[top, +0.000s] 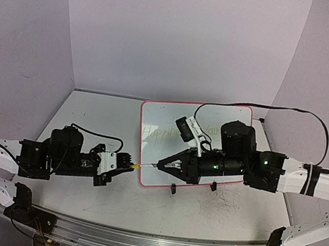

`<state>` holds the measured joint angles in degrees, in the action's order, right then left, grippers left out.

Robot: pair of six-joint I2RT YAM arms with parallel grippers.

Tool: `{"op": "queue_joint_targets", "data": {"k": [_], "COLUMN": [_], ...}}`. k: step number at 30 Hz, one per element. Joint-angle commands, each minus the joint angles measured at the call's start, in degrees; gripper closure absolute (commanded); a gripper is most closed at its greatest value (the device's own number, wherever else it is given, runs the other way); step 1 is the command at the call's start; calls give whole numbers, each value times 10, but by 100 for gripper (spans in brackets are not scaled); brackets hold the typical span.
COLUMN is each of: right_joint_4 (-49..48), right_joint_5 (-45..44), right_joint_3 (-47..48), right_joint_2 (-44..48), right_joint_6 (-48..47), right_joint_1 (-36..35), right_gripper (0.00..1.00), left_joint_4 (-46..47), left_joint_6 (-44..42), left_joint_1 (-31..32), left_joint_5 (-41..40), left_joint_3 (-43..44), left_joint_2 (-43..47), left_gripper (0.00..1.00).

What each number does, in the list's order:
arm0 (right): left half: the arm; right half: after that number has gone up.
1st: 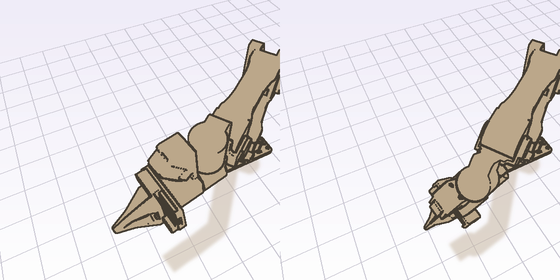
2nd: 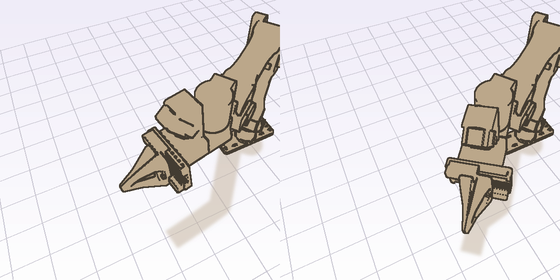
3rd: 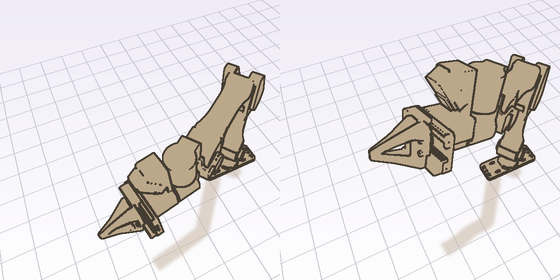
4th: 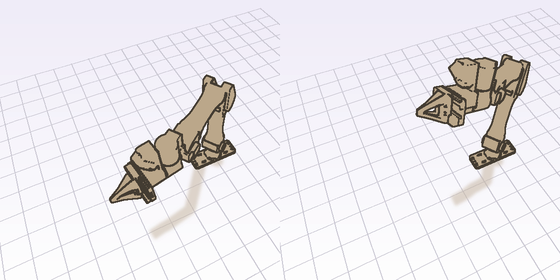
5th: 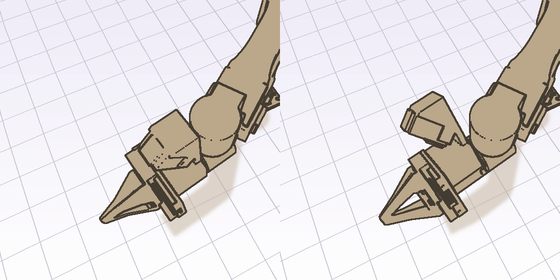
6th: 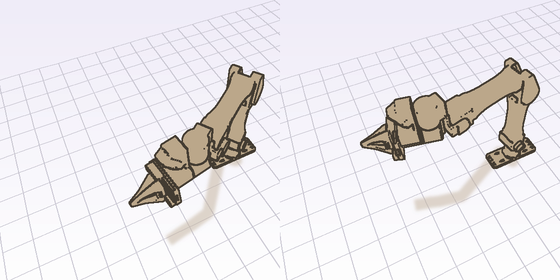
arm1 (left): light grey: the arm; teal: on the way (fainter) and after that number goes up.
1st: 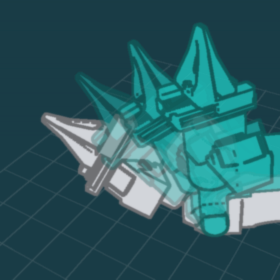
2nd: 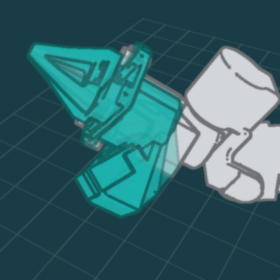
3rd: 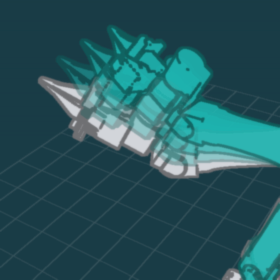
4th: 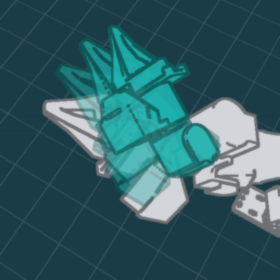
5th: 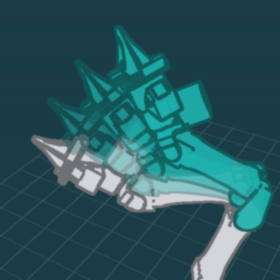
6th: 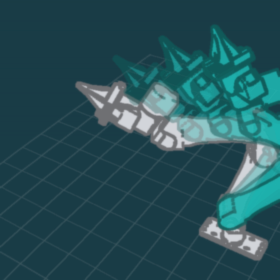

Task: Write a sentence on the whiteboard
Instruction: Insert the whiteboard marker without the cap into the pen cap.

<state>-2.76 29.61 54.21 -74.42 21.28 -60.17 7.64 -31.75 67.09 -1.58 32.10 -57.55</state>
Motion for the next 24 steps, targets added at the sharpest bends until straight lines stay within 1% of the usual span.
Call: {"op": "queue_joint_targets", "data": {"k": [1,14,24], "right_joint_4": [-28,-5,0], "right_joint_5": [-9,-33,-28], "right_joint_3": [34,30,36], "right_joint_2": [-13,-20,-31], "right_joint_6": [-2,-2,-3], "right_joint_1": [-4,-5,-5], "right_gripper": [100,100,100], "left_joint_4": [24,19,16], "left_joint_6": [-5,-2,-2], "left_joint_1": [2,2,2], "left_joint_5": [5,4,6], "left_joint_3": [3,6,7], "left_joint_2": [0,1,1], "left_gripper": [100,100,100]}}
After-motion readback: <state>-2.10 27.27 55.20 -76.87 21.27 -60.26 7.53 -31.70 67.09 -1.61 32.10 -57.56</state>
